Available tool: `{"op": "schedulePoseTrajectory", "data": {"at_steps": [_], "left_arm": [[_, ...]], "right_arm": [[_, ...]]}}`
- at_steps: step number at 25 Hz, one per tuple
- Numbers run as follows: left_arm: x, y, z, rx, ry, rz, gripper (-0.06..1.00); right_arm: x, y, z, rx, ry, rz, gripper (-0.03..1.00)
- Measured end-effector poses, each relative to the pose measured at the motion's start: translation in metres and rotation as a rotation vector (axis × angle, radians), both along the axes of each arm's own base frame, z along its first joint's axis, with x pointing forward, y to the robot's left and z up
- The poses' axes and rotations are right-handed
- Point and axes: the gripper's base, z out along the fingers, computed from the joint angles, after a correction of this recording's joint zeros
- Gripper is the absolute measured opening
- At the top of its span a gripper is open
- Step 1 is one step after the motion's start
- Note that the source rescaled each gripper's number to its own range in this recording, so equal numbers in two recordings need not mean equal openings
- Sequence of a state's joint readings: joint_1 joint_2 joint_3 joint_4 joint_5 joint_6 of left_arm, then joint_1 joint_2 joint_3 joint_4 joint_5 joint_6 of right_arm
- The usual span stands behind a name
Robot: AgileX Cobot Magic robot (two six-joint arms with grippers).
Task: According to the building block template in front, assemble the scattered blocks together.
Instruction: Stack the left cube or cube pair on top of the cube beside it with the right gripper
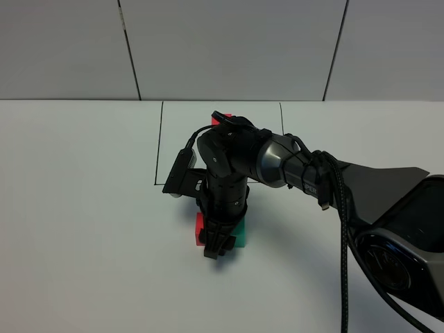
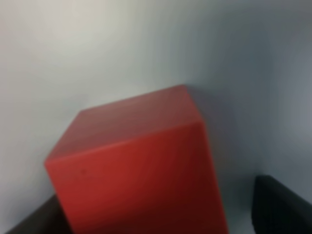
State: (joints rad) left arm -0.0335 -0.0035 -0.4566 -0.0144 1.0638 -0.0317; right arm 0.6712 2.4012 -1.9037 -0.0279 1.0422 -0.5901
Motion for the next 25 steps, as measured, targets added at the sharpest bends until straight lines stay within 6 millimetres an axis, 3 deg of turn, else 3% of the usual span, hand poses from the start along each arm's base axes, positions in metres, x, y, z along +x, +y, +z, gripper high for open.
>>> {"op": "schedulePoseTrajectory", "data": {"at_steps": [5, 7, 10, 15, 25], "left_arm": [[0.0000, 0.0000, 0.0000, 0.000, 0.000, 0.000, 0.79], [0.0000, 0.0000, 0.0000, 0.000, 0.000, 0.000, 0.79], [0.0000, 0.0000, 0.0000, 0.000, 0.000, 0.000, 0.79], [0.0000, 0.0000, 0.0000, 0.000, 0.000, 0.000, 0.79], [0.0000, 0.0000, 0.0000, 0.000, 0.000, 0.000, 0.79]], "right_arm": [[-0.0002, 0.0001, 0.0000, 0.004, 0.005, -0.001, 0.81], [-0.0004, 0.0001, 0.0000, 0.004, 0.007, -0.002, 0.74], [-0.0008, 0.0004, -0.0004, 0.007, 0.012, -0.004, 0.56], [-0.0009, 0.0005, -0.0004, 0.008, 0.013, -0.005, 0.07], [-0.0013, 0.0011, -0.0010, 0.022, 0.024, -0.016, 0.04]]}}
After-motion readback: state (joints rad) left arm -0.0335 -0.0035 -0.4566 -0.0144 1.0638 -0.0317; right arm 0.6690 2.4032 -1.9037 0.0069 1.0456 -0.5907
